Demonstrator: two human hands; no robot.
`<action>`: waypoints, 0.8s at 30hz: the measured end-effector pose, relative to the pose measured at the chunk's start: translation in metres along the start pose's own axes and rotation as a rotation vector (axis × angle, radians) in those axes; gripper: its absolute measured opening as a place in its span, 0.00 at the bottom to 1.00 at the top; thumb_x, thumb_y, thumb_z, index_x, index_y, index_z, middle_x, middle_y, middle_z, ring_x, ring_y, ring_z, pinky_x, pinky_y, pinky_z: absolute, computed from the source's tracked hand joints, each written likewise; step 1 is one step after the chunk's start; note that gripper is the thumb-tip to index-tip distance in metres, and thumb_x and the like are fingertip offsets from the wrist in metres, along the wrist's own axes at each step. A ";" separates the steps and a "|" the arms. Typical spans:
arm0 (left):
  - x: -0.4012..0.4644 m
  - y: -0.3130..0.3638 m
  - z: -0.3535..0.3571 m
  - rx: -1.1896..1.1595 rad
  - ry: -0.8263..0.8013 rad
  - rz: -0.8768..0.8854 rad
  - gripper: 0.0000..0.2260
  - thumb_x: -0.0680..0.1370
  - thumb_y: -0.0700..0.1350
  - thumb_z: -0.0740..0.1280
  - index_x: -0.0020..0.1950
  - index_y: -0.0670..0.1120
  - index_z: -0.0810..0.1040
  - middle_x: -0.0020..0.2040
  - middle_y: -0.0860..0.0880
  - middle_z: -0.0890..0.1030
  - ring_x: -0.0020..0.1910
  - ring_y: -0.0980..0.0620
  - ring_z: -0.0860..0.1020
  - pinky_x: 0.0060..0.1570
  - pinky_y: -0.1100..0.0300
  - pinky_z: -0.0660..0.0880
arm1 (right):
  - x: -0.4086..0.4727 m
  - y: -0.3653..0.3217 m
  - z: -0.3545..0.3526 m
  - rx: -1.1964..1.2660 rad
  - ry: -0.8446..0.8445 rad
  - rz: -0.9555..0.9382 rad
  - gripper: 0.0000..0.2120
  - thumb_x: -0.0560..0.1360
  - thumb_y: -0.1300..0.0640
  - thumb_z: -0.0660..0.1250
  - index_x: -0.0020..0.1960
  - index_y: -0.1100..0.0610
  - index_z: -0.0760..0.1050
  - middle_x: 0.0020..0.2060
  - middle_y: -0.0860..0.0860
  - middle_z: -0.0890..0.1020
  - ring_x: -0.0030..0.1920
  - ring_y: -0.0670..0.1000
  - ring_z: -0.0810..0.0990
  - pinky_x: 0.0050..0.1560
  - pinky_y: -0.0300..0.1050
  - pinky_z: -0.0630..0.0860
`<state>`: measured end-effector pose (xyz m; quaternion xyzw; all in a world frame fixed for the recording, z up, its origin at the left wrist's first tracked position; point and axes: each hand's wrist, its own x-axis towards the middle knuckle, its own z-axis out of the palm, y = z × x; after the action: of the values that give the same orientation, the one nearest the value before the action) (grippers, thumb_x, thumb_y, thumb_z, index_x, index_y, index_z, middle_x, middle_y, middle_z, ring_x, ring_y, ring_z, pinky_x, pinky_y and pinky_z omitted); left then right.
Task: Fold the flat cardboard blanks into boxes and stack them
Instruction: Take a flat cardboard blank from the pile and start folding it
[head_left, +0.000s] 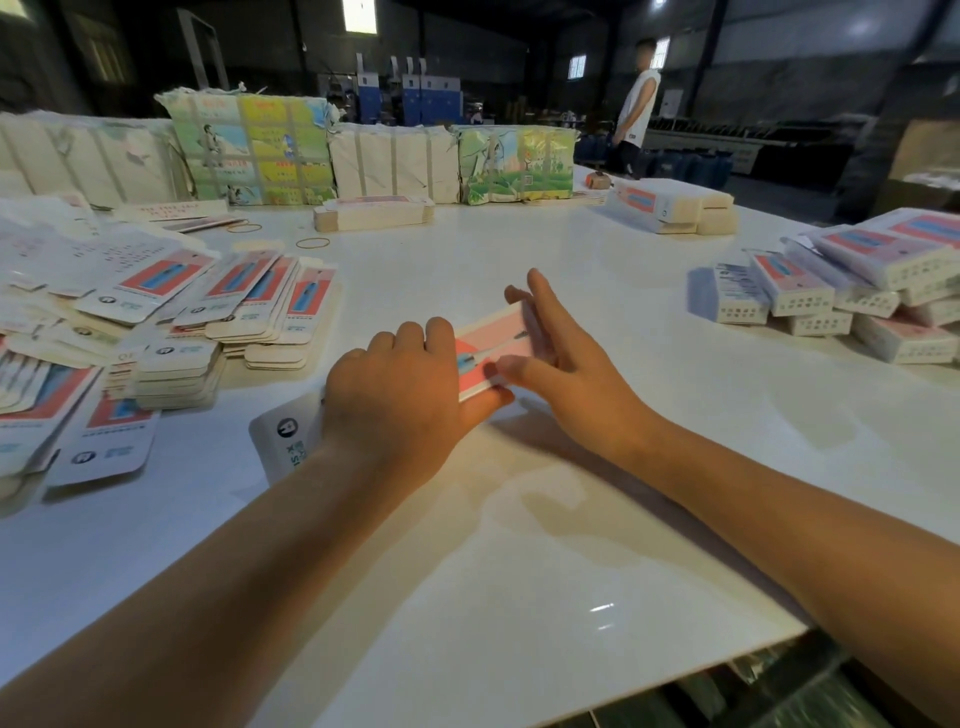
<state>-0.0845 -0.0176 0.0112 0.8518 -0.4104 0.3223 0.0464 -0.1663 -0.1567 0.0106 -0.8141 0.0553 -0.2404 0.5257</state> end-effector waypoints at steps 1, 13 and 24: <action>0.000 -0.002 0.001 -0.019 -0.006 -0.017 0.32 0.72 0.69 0.49 0.54 0.42 0.73 0.41 0.46 0.78 0.34 0.49 0.75 0.30 0.60 0.65 | 0.000 -0.001 -0.001 0.069 -0.022 0.005 0.37 0.78 0.63 0.62 0.77 0.48 0.44 0.74 0.43 0.61 0.65 0.38 0.67 0.62 0.35 0.71; 0.005 -0.022 0.006 -0.114 0.004 -0.116 0.36 0.66 0.73 0.43 0.55 0.47 0.69 0.45 0.48 0.77 0.37 0.50 0.73 0.31 0.60 0.64 | -0.003 0.007 -0.001 -0.256 -0.079 -0.123 0.42 0.70 0.49 0.63 0.73 0.41 0.38 0.70 0.37 0.59 0.72 0.44 0.62 0.71 0.42 0.60; -0.002 -0.038 0.014 -0.127 -0.007 0.164 0.34 0.70 0.71 0.57 0.61 0.45 0.77 0.47 0.48 0.83 0.38 0.49 0.81 0.32 0.57 0.74 | -0.002 0.015 -0.011 -0.677 -0.116 -0.358 0.30 0.72 0.56 0.72 0.72 0.57 0.67 0.64 0.59 0.71 0.64 0.56 0.68 0.61 0.52 0.70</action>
<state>-0.0507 0.0035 0.0062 0.8117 -0.4985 0.2956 0.0722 -0.1702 -0.1719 0.0003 -0.9507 -0.0414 -0.2499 0.1791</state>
